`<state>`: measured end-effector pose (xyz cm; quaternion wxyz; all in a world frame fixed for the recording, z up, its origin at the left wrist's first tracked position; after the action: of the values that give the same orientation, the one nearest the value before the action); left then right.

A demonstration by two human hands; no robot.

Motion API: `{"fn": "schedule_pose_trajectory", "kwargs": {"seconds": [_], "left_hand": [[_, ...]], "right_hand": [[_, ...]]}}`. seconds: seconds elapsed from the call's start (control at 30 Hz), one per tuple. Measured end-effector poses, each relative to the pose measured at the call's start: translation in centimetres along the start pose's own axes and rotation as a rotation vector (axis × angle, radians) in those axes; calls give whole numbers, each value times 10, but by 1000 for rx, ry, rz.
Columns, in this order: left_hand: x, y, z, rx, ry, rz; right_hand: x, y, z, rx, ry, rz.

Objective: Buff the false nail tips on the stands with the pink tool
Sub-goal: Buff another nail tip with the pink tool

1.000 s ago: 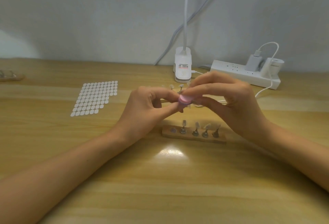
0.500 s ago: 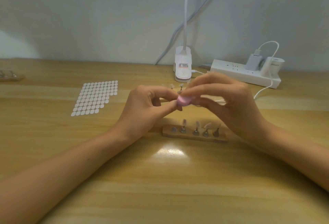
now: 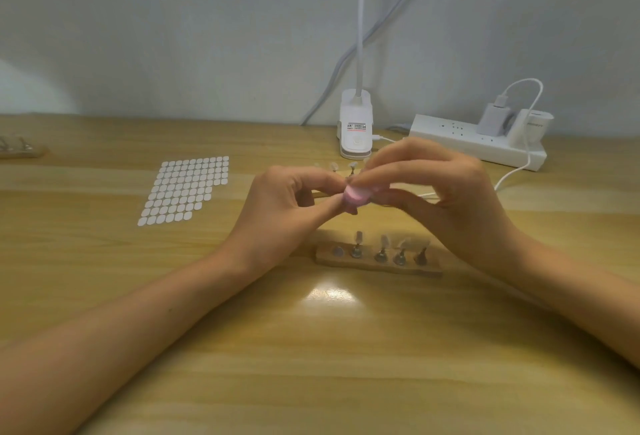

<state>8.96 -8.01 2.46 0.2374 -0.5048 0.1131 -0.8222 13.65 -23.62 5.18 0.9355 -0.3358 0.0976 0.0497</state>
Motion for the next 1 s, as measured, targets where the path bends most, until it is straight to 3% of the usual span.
{"fn": "schedule_pose_trajectory", "kwargs": {"seconds": [0.1,0.23,0.37,0.5,0.6,0.73,0.87,1.0], "left_hand": [[-2,-1,0,-1,-20,-21],[-4,-1,0,-1,-20,-11],[-4,-2,0,0,-37,-35],[-4,-1,0,-13,-34,-32],[-4,-1,0,-11,-48,-37],[-5,-1,0,-9,-43,-24],[-4,-2,0,2,-58,-39],[-3,-1,0,-6,-31,-20]], "right_hand": [[5,-7,-1,51,78,-13],[-7,5,0,-10,-14,3],[4,-8,-1,55,84,-36],[-5,3,0,-6,-3,-19],[5,-10,0,61,86,-47],[-9,8,-1,-31,-26,-28],[5,-9,0,67,91,-76],[-6,5,-2,-19,4,-22]]}}
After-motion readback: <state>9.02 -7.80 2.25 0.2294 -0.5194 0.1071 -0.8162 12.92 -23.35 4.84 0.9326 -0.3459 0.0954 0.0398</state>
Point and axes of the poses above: each hand's wrist, its own z-axis towards the middle knuckle, its own y-axis out of the palm, x = y × z, the point moved 6 cm from there along z, towards the middle knuckle, and after that the axes turned 5 degrees about -y, right-handed, at the moved point
